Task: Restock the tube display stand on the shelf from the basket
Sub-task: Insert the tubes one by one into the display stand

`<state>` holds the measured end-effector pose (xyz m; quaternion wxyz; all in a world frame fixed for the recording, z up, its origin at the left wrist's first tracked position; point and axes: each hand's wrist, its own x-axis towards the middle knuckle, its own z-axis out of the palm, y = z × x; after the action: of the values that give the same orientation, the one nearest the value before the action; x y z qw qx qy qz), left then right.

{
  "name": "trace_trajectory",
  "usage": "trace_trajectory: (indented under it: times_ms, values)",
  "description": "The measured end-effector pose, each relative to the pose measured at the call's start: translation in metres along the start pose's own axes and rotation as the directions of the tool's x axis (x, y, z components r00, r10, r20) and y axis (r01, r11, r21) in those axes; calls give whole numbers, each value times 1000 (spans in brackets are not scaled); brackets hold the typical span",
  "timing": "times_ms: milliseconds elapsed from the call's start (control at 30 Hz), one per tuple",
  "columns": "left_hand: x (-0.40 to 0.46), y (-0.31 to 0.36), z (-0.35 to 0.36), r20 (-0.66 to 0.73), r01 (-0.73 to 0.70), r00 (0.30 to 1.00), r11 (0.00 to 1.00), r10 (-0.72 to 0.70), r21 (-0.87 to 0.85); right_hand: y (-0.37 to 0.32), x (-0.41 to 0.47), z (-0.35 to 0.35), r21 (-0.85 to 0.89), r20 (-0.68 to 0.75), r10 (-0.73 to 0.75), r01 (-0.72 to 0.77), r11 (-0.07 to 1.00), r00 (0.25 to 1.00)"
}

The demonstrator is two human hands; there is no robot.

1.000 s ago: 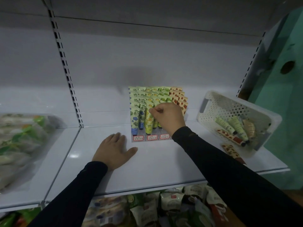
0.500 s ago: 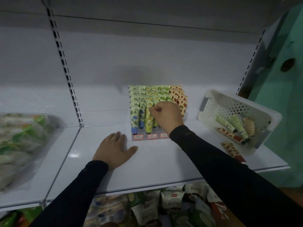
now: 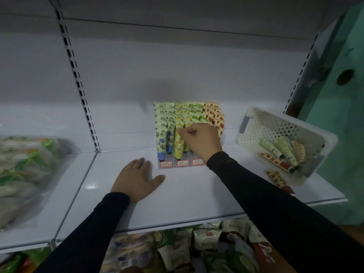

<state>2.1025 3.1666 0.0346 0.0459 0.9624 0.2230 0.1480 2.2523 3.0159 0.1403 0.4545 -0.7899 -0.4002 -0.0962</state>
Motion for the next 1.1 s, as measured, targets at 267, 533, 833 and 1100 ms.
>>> trace_trajectory:
  times_ms: [267, 533, 833, 1100]
  values:
    - [0, 0, 0, -7, 3, 1000, 1000, -3, -21, -3, -4, -3, -8, 19, -34, 34, 999, 999]
    - [0, -1, -1, 17, 2, 1000, 1000, -2, -5, 4, -14, 3, -67, -48, -172, 168, 983, 984]
    - [0, -2, 1, 9, 6, 1000, 1000, -6, -12, 1, -11, 8, -116, -47, -178, 171, 978, 983]
    - [-1, 0, 0, 0, 13, 1000, 1000, -13, -25, 1, -12, 13, -82, -76, -155, 149, 985, 985]
